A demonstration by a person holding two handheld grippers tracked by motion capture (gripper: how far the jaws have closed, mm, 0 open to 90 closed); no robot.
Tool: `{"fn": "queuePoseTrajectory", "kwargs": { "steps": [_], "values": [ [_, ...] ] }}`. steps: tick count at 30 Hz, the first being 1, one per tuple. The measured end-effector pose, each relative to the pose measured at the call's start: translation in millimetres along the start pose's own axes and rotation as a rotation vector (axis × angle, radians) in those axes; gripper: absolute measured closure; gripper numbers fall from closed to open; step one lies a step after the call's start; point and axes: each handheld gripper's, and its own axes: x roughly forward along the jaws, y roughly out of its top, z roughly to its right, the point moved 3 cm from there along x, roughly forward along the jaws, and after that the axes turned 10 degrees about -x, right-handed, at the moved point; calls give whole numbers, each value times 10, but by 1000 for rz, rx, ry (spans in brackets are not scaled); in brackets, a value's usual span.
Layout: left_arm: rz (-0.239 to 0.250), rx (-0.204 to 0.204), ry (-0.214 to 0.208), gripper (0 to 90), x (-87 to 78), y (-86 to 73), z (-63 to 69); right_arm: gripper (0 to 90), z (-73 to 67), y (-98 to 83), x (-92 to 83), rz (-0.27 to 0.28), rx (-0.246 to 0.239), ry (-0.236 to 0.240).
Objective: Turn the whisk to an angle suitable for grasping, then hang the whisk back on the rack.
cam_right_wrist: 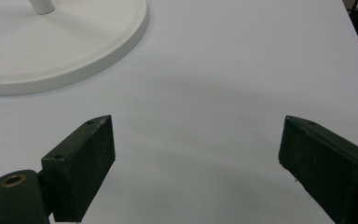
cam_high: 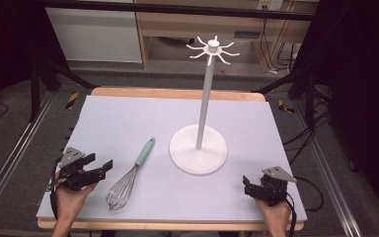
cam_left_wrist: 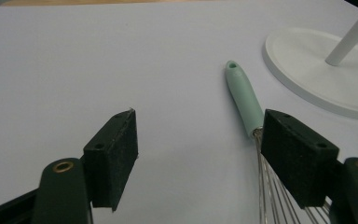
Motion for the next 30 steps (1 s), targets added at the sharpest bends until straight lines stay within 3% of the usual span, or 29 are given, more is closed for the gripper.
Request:
{"fn": "queuePoseTrajectory", "kwargs": {
  "steps": [11, 16, 24, 30],
  "values": [
    [-21, 61, -40, 261, 6, 99, 247, 112, 11, -1, -6, 5, 9, -8],
    [-35, 76, -45, 262, 25, 112, 302, 107, -15, -2, 23, -14, -4, 5],
    [-48, 92, -57, 263, 57, 184, 366, 107, -16, 8, 9, -2, -16, -11],
    [-70, 137, -68, 264, 157, 314, 532, 107, 6, 7, -13, 6, -10, -17]
  ]
}}
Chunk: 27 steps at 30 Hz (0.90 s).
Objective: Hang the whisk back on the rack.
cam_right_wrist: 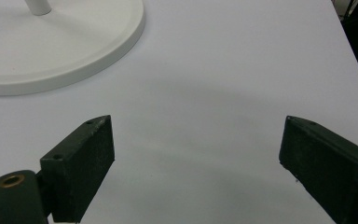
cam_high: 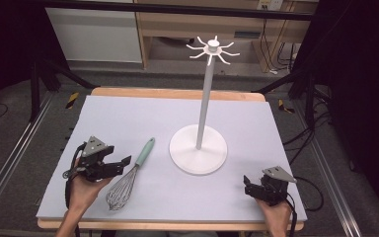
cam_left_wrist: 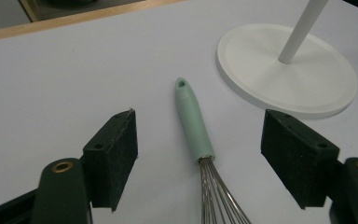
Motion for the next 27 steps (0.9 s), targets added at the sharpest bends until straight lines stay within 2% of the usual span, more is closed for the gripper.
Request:
{"fn": "queuePoseTrajectory", "kwargs": {
  "steps": [6, 11, 19, 27],
  "values": [
    [-31, 36, -6, 264, 86, 103, 101, 107, 5, -3, -3, 4, -3, -4],
    [-67, 56, -7, 267, 161, 119, 144, 107, 11, -3, -8, 9, 1, -4],
    [-102, 47, -12, 281, 245, 112, 149, 107, 6, 4, -3, 6, -2, -3],
    [-153, 62, -2, 291, 360, 91, 155, 107, 10, 5, -1, 6, -4, -4]
  ]
}}
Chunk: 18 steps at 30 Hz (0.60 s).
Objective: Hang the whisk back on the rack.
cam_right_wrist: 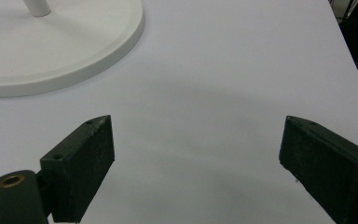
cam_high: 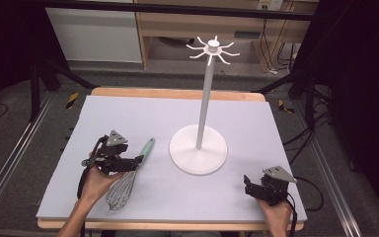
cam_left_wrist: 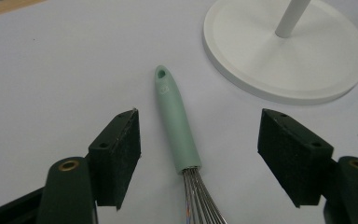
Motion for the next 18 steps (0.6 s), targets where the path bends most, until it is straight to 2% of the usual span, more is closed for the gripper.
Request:
{"fn": "queuePoseTrajectory", "kwargs": {
  "steps": [13, 18],
  "values": [
    [-91, 27, 15, 331, 190, -25, 14, 107, -11, 6, 10, -1, -9, 4],
    [-124, 18, 24, 345, 273, -26, 6, 107, -14, 4, 13, -3, -10, 6]
  ]
}}
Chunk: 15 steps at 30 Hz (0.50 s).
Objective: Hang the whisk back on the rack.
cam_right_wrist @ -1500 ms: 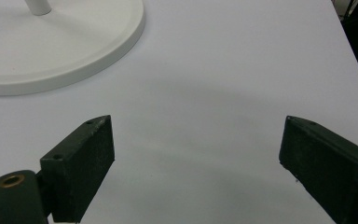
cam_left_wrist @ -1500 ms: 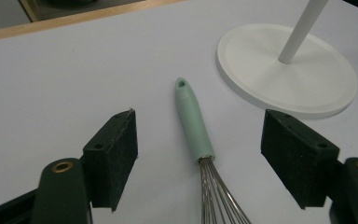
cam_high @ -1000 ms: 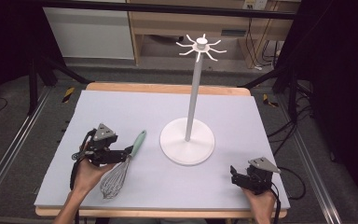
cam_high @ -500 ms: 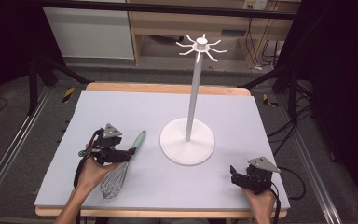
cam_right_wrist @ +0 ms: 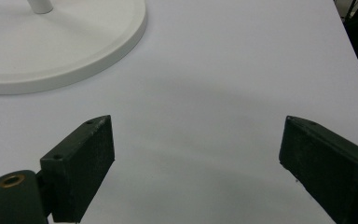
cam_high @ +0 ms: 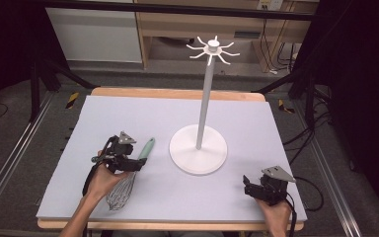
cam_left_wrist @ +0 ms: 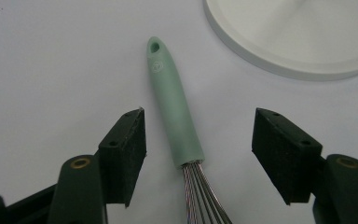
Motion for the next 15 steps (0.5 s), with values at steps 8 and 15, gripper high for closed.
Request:
{"fn": "queuePoseTrajectory", "kwargs": {
  "steps": [8, 15],
  "values": [
    [-50, 5, 17, 372, 103, 0, -16, 107, 6, -5, 0, -4, 3, 3],
    [-78, -4, 19, 402, 170, -9, -36, 107, 6, -6, 4, -5, 4, 3]
  ]
}}
